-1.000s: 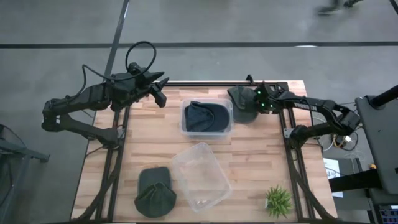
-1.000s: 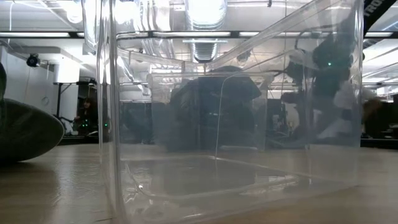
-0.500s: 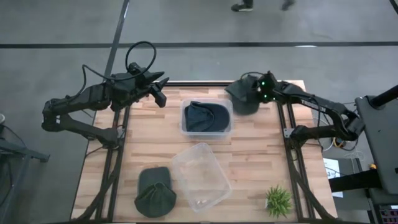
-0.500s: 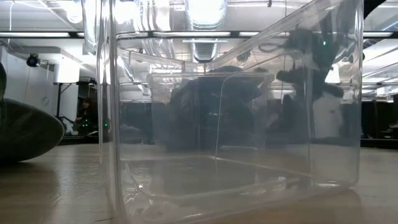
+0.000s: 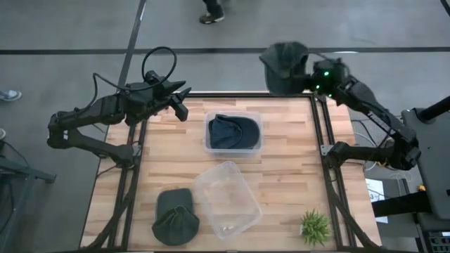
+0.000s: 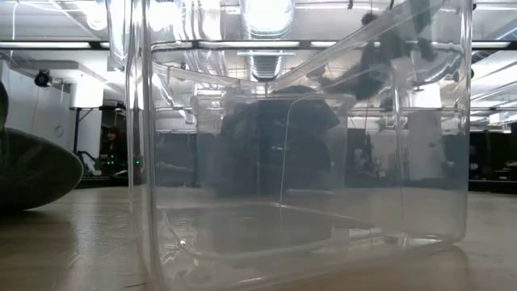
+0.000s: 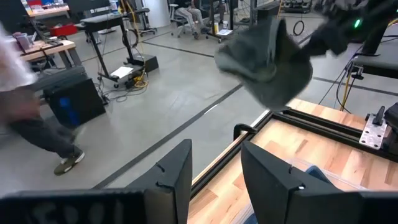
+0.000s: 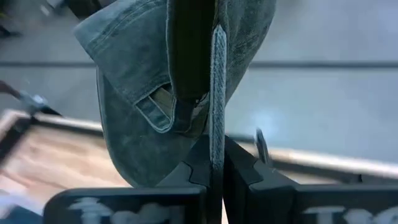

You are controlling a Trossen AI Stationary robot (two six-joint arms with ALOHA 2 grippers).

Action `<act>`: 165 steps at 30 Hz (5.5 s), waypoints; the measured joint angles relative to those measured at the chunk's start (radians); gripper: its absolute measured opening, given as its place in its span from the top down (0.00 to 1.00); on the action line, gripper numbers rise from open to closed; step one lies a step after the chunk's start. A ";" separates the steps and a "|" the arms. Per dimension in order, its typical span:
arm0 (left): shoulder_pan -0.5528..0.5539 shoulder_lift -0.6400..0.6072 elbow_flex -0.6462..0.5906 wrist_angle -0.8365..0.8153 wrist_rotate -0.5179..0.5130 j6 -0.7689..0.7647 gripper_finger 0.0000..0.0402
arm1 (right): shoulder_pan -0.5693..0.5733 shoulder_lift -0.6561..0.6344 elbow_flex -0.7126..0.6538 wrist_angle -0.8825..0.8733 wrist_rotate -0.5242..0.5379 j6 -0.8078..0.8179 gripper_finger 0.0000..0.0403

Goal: Pick and place caps into container
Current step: Put the top gray cap into the bottom transparent container, then put the gray cap into the bottom transparent container

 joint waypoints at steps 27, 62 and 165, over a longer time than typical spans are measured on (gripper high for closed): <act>0.000 0.003 0.000 0.262 0.063 -0.057 0.67 | 0.371 0.180 0.308 0.541 -0.024 -0.290 0.97; 0.022 0.033 0.003 0.250 0.215 -0.258 0.98 | 0.557 0.496 0.549 0.558 -0.046 -0.423 0.93; -0.822 0.631 0.242 -0.272 0.106 -2.165 0.58 | 0.393 0.207 0.519 0.228 0.223 -0.885 0.44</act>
